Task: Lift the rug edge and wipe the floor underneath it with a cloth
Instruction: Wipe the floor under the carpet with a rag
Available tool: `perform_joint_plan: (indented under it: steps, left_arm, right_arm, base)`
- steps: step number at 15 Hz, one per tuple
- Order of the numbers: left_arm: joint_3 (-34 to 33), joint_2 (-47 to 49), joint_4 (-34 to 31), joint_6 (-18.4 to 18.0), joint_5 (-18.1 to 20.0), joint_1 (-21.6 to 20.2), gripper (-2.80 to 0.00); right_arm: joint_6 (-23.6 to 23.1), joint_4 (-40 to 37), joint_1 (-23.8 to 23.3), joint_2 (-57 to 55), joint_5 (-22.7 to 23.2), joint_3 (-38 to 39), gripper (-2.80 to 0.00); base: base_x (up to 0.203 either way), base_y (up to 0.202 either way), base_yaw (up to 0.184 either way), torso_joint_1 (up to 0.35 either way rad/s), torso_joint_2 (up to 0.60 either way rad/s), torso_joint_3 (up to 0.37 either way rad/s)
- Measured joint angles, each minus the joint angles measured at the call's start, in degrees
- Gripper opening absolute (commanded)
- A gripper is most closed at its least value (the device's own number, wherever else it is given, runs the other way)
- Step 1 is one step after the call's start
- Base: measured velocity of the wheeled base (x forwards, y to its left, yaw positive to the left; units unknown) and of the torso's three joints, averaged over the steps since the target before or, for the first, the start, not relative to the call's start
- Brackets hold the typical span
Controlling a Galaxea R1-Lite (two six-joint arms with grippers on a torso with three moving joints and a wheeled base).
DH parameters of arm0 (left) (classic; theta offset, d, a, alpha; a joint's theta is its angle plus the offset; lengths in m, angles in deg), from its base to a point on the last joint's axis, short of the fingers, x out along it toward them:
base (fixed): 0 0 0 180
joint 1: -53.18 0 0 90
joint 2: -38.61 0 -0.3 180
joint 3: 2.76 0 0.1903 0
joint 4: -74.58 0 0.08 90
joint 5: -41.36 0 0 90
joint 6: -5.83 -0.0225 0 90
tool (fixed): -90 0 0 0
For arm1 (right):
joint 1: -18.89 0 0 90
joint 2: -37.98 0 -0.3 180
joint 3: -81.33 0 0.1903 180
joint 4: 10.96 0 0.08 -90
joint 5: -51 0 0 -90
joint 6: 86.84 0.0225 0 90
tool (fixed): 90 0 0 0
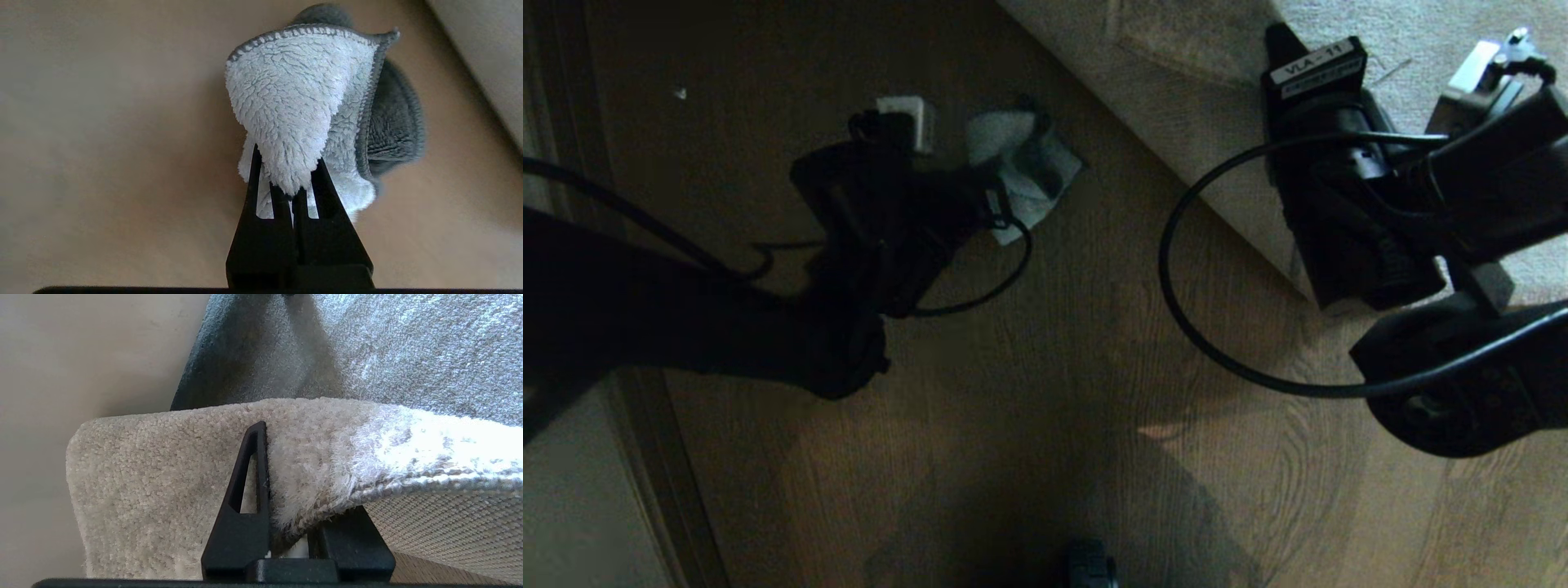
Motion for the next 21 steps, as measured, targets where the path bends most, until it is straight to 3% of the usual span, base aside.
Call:
perform_joint_plan:
  steps: [5, 11, 13, 16, 18, 21]
  left_arm:
    - [-2.0, -5.0, -0.3, -0.1, 0.1, -4.1, -2.80]
    - [-26.5, -17.2, -0.1, -2.3, 2.4, -3.7, -2.80]
    - [-35.0, -20.9, 0.1, -2.5, 3.0, -1.2, -2.80]
    - [-43.7, -24.2, 0.2, -2.6, 3.3, 6.8, -2.80]
    - [-47.0, -24.4, 0.2, -2.7, 3.4, 11.0, -2.80]
    - [-47.7, -22.0, 0.2, -2.7, 3.5, 12.7, -2.80]
  right_arm:
    - [0.0, 0.0, 0.0, 0.2, 0.0, 0.1, -2.80]
    - [0.0, 0.0, 0.1, 0.4, 0.2, 0.1, -2.80]
    - [0.0, 0.0, 0.1, 0.4, 0.2, 0.1, -2.80]
    - [0.0, 0.0, 0.1, 0.5, 0.2, 0.1, -2.80]
    - [-0.1, 0.0, 0.1, 0.5, 0.2, 0.1, -2.80]
    - [0.0, 0.0, 0.1, 0.5, 0.2, 0.2, -2.80]
  base:
    - [0.000, 0.000, 0.000, 0.000, 0.00, 0.000]
    - [0.000, 0.000, 0.000, 0.000, 0.00, 0.000]
    - [0.000, 0.000, 0.000, 0.000, 0.00, 0.000]
    - [0.000, 0.000, 0.000, 0.000, 0.00, 0.000]
    - [0.000, 0.000, 0.000, 0.000, 0.00, 0.000]
    - [0.000, 0.000, 0.000, 0.000, 0.00, 0.000]
